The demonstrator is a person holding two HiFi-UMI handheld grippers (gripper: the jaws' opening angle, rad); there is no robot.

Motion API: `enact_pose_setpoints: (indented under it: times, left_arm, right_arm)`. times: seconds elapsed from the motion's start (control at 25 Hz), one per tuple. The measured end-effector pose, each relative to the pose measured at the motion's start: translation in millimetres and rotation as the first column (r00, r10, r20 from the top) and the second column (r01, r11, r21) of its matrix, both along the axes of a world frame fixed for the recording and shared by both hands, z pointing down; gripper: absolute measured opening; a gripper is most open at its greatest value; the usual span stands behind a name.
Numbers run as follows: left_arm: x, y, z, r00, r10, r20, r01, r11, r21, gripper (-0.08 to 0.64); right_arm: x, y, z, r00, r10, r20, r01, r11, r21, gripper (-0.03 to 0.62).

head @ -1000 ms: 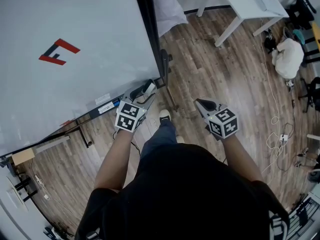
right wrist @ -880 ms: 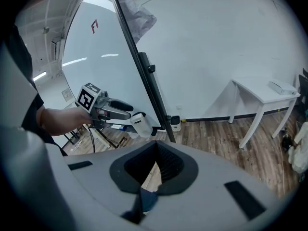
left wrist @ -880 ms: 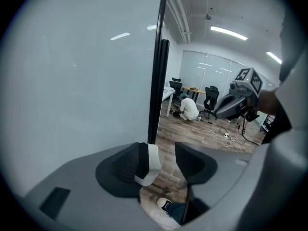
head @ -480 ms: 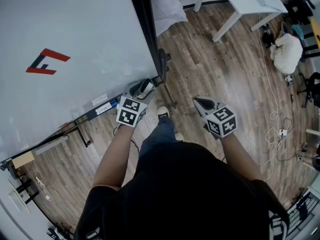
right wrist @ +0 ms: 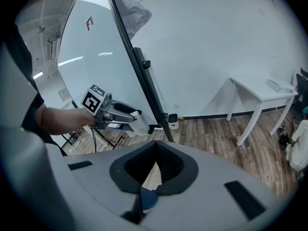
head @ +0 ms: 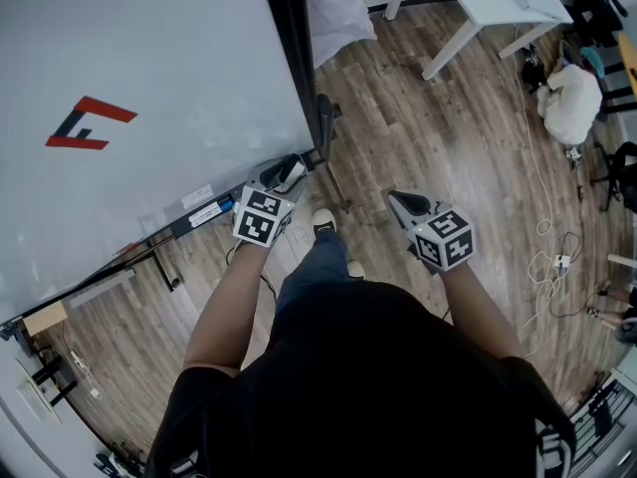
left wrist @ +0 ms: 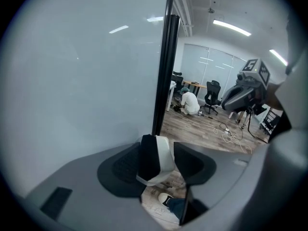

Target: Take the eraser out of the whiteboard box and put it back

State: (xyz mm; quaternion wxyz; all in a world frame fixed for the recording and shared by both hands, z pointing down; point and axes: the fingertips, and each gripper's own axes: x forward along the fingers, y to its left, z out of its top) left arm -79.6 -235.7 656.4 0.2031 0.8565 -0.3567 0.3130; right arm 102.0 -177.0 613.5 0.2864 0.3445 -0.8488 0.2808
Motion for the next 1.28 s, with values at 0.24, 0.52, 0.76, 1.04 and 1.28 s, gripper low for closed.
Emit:
enact_pose_setpoints:
  times: [0.24, 0.52, 0.76, 1.04, 1.28]
  left_arm:
    - [-2.6, 0.7, 1.1, 1.0, -0.001, -0.004, 0.001, 1.0, 0.002, 0.198]
    - [-4.5, 4.8, 0.2, 1.0, 0.002, 0.005, -0.002, 1.0, 0.015, 0.169]
    - [-5.4, 7.2, -9.0, 1.0, -0.012, 0.0, 0.012, 0.999, 0.03, 0.154]
    - [-5.8, 9.2, -27.0, 1.0, -0.025, -0.013, 0.025, 0.997, 0.076, 0.15]
    - [-6.4, 13.4, -46.7, 0.999, -0.044, -0.031, 0.047, 0.992, 0.118, 0.147]
  right_arm:
    - [-2.3, 3.3, 1.3, 1.0, -0.01, -0.008, 0.01, 1.0, 0.0, -0.005]
    - [-4.2, 7.3, -1.0, 1.0, -0.02, -0.008, 0.02, 1.0, 0.004, -0.005]
    - [-2.6, 10.1, -4.9, 1.0, -0.021, -0.004, 0.021, 1.0, 0.012, -0.005]
    - [-2.4, 14.5, -12.1, 1.0, -0.025, 0.005, 0.025, 0.999, 0.03, -0.005]
    - [-0.4, 21.3, -21.9, 0.999, -0.032, 0.017, 0.031, 0.999, 0.044, -0.005]
